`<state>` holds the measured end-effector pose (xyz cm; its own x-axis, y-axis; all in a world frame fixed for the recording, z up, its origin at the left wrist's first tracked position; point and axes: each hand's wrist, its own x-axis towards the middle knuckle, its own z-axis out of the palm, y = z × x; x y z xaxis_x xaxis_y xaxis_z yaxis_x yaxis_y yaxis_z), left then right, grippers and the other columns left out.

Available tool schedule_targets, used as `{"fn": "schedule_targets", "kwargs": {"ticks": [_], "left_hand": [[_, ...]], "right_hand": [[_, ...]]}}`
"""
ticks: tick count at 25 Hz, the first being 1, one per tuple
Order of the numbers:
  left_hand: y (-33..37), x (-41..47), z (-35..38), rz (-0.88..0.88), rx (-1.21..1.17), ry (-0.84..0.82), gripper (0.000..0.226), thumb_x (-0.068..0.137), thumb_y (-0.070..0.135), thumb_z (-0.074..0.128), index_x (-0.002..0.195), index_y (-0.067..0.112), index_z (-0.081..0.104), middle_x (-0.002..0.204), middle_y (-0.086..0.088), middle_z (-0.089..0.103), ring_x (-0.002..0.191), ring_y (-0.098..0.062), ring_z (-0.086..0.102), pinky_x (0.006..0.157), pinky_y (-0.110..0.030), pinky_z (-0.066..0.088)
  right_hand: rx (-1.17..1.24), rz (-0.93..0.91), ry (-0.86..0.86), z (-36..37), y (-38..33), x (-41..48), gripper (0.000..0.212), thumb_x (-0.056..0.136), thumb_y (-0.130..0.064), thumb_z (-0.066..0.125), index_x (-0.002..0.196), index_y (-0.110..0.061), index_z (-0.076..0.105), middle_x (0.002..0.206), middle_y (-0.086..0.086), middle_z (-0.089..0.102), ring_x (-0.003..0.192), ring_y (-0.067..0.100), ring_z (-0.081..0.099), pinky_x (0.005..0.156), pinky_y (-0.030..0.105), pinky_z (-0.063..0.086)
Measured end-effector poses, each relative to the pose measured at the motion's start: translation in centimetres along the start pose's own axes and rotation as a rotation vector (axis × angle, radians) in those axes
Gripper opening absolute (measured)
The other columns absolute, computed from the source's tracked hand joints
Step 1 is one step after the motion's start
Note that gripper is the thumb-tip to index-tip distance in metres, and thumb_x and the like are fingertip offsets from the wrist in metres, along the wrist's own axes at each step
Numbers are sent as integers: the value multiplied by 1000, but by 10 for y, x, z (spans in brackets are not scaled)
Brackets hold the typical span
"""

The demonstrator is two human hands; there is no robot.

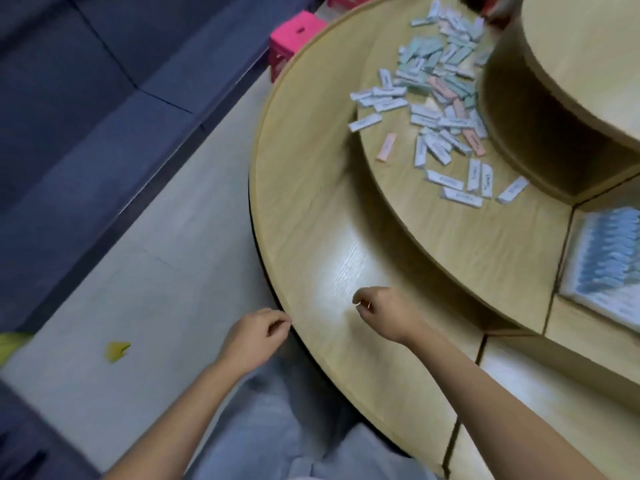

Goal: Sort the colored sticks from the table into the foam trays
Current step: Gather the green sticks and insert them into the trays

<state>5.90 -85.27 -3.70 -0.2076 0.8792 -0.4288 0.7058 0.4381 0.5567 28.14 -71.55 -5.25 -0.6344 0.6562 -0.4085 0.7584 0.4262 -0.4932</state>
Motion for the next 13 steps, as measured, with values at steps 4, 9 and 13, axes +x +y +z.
{"fn": "schedule_targets", "kwargs": {"ticks": [4,9,13], "left_hand": [[-78,17,-46,-27,-41,-86,61,68,58,28,91,23,71,90,5,70,81,-11,61,77,-28,48],[-141,93,-145,6,97,-168,23,87,34,51,96,25,70,92,8,67,85,-12,60,77,-26,47],[-146,173,-207,76,179,-123,19,91,28,55,103,25,69,100,7,68,90,-14,61,81,-28,48]], "right_hand": [[0,97,3,7,-51,72,26,92,-20,46,112,-19,62,109,-1,65,100,18,58,80,32,48],[145,283,67,22,-103,135,26,92,-16,46,111,-18,64,108,-1,67,95,16,60,79,29,48],[261,388,68,38,-128,156,26,92,-14,47,110,-17,65,108,-1,67,95,14,61,78,24,46]]}}
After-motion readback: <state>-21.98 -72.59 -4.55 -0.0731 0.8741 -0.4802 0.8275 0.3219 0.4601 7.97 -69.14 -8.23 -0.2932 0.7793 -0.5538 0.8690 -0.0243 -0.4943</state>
